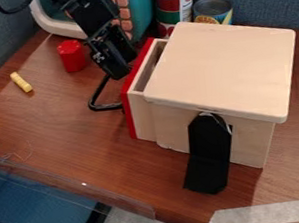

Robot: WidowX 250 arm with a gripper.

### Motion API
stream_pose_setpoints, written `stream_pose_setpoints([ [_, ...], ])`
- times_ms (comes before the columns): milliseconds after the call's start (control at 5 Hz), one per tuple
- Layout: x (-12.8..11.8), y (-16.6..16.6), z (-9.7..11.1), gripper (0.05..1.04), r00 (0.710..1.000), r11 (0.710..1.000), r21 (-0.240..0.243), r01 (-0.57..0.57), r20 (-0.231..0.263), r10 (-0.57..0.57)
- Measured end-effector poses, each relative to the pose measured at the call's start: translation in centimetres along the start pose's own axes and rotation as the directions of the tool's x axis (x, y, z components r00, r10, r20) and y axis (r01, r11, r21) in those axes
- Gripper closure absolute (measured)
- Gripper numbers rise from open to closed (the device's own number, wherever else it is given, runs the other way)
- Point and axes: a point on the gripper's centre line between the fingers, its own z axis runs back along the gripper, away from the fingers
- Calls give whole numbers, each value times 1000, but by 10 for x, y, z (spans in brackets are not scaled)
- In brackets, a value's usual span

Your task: Close the drawer

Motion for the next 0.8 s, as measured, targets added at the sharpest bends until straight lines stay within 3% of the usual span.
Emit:
stream_pose_setpoints([
  [800,11,-17,-17,84,999,997,-81,-21,46,25],
])
